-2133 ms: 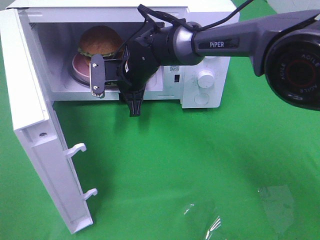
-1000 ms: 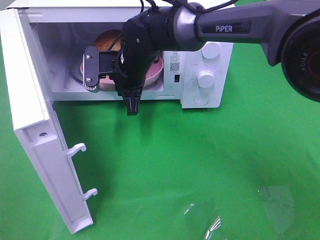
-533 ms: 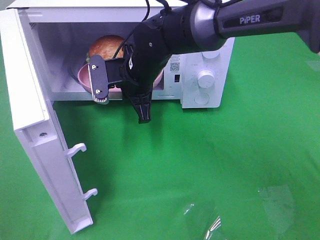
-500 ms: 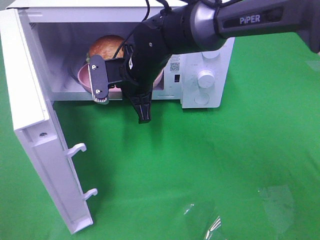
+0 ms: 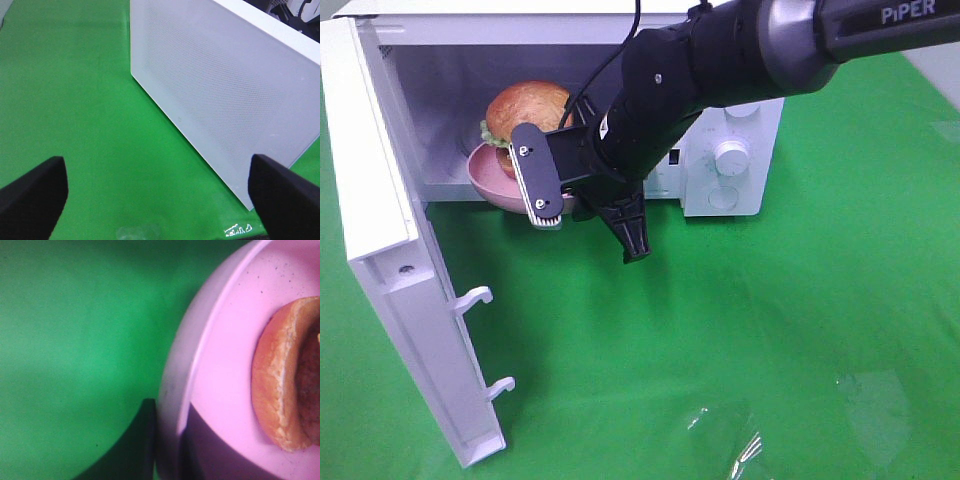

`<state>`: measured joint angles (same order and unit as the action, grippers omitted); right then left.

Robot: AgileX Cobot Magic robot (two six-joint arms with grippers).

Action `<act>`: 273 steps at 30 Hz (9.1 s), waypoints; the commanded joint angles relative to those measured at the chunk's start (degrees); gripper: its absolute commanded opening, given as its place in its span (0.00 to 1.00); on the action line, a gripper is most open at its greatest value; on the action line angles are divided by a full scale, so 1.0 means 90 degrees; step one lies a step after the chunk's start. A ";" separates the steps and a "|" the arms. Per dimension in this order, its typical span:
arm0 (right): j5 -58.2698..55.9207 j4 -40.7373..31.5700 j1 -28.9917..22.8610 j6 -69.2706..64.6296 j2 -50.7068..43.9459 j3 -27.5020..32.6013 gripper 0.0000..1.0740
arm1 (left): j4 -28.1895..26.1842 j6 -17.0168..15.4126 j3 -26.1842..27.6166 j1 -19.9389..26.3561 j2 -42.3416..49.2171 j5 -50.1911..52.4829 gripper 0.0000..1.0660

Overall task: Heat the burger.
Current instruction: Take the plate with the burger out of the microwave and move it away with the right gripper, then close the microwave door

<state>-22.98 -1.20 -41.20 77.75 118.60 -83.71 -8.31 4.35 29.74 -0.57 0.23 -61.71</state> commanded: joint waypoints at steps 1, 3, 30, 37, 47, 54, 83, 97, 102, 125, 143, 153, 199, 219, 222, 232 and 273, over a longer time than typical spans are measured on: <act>0.0452 -0.0134 0.0045 0.0306 -0.0325 0.0070 0.00 | -0.0051 -0.0025 -0.0019 0.0013 0.0102 0.0051 0.84; 0.0598 -0.0293 0.0045 0.0465 -0.0490 0.0248 0.00 | -0.0051 -0.0025 -0.0019 0.0013 0.0102 0.0051 0.84; 0.2171 -0.0554 0.0025 0.0929 -0.2546 0.3037 0.00 | -0.0051 -0.0025 -0.0019 0.0013 0.0102 0.0051 0.84; 0.2184 -0.0554 0.0025 0.0929 -0.3266 0.3813 0.00 | -0.0051 -0.0025 -0.0019 0.0013 0.0102 0.0051 0.84; 0.2177 -0.0554 0.0025 0.0834 -0.4278 0.4749 0.00 | -0.0051 -0.0025 -0.0019 0.0013 0.0102 0.0051 0.84; 0.1948 -0.0420 0.0025 0.0535 -0.4966 0.5195 0.00 | -0.0051 -0.0025 -0.0019 0.0013 0.0102 0.0051 0.84; -0.0618 0.2222 0.0025 -0.2979 -0.7525 0.5921 0.00 | -0.0051 -0.0025 -0.0019 0.0013 0.0102 0.0051 0.84; -0.1738 0.3813 0.0025 -0.6404 -0.7538 0.5921 0.00 | -0.0051 -0.0025 -0.0019 0.0013 0.0102 0.0051 0.84; -0.2005 0.4310 0.0025 -0.7289 -0.7538 0.5921 0.00 | -0.0051 -0.0025 -0.0019 0.0013 0.0102 0.0051 0.84; -0.2776 0.5640 0.0025 -1.0409 -0.7200 0.5921 0.00 | -0.0051 -0.0025 -0.0019 0.0013 0.0102 0.0051 0.84; -0.3470 0.5647 0.0025 -1.2974 -0.5036 0.5749 0.00 | -0.0051 -0.0025 -0.0019 0.0013 0.0102 0.0051 0.84; -0.3750 0.5602 0.0025 -1.3751 -0.4520 0.5316 0.00 | -0.0051 -0.0025 -0.0019 0.0013 0.0102 0.0051 0.84; -0.2496 0.5653 0.0325 -1.5884 -0.2336 0.5169 0.28 | -0.0051 -0.0025 -0.0019 0.0013 0.0102 0.0051 0.84; -0.1681 0.1655 0.0325 -1.0555 -0.5959 0.5169 0.57 | -0.0051 -0.0025 -0.0019 0.0013 0.0102 0.0051 0.84; -0.2235 0.1133 0.0325 -0.9925 -0.6583 0.5169 0.73 | -0.0051 -0.0025 -0.0019 0.0013 0.0102 0.0051 0.84; -0.3667 0.1095 0.0325 -0.9925 -0.7830 0.5169 0.77 | -0.0051 -0.0025 -0.0019 0.0013 0.0102 0.0051 0.84; -0.3571 0.0885 0.3743 -0.9537 -1.3369 0.6188 0.71 | -0.0051 -0.0025 -0.0019 0.0013 0.0102 0.0051 0.84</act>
<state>-55.58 7.05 -8.02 -9.11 -0.23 -28.19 -8.31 4.35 29.74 -0.57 0.23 -61.71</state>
